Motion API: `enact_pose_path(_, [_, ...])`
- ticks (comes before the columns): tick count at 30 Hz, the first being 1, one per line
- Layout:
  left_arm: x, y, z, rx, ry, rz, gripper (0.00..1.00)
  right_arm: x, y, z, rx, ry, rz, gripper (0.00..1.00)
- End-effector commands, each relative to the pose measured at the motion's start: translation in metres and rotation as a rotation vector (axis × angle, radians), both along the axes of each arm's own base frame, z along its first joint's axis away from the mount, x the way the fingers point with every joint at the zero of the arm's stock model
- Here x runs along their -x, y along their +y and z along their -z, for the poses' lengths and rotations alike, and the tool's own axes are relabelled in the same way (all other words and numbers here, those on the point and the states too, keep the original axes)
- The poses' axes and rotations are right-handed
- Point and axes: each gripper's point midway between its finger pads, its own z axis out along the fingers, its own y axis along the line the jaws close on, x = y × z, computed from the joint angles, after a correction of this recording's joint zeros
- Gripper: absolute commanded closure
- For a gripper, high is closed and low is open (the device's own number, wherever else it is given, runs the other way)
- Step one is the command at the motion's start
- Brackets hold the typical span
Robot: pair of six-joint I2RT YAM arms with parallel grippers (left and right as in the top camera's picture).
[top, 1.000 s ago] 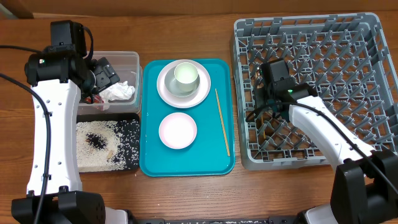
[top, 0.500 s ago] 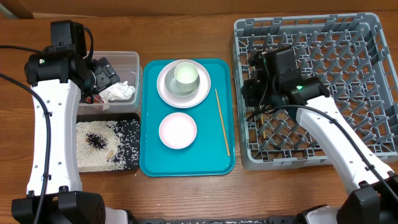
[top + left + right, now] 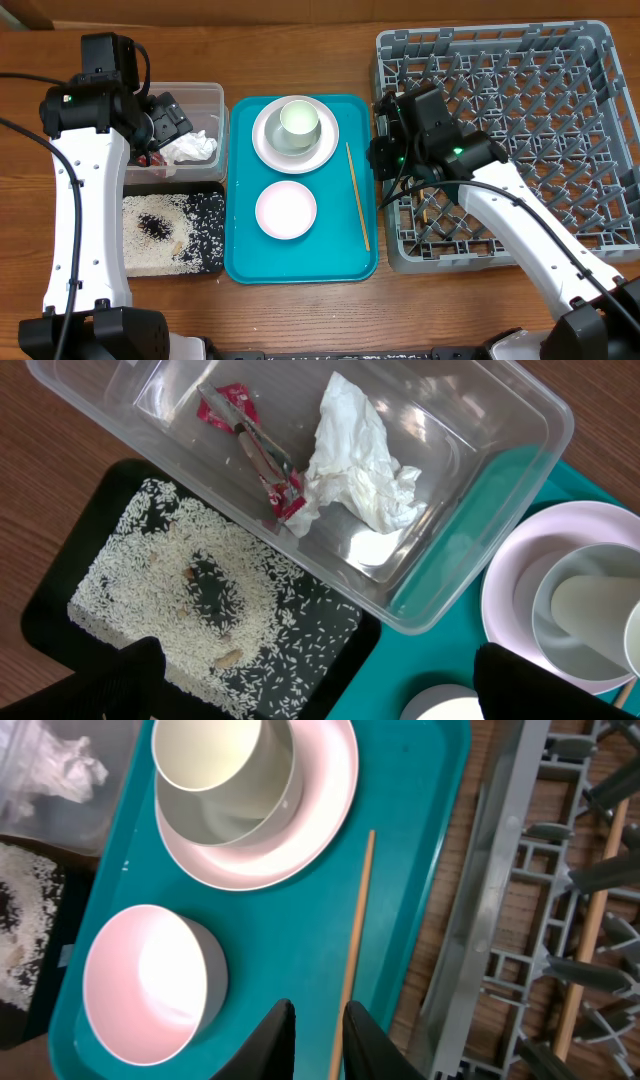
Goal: Sort waste into correct bins and load items into the dishwasher
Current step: 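Open the right gripper and withdraw it from the rack, then move the right gripper to the second chopstick on the teal tray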
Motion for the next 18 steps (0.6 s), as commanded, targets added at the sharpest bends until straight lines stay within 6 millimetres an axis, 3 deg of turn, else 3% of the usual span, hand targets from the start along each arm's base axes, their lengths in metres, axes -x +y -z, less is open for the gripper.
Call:
enact_pose_path(1, [-0.003,0.003,-0.003,-0.01,-0.007,0.001,0.0,0.005,-0.004,0.017,0.028,0.016,0.01,0.81])
enact_pose_path(10, [-0.003,0.003,-0.003,-0.01,-0.008,0.001,0.0,0.012,-0.008,0.051,0.038,0.01,-0.009,0.81])
enact_pose_path(18, [-0.003,0.003,-0.003,-0.01,-0.007,0.001,0.0,0.009,-0.007,0.053,0.039,-0.013,-0.016,0.8])
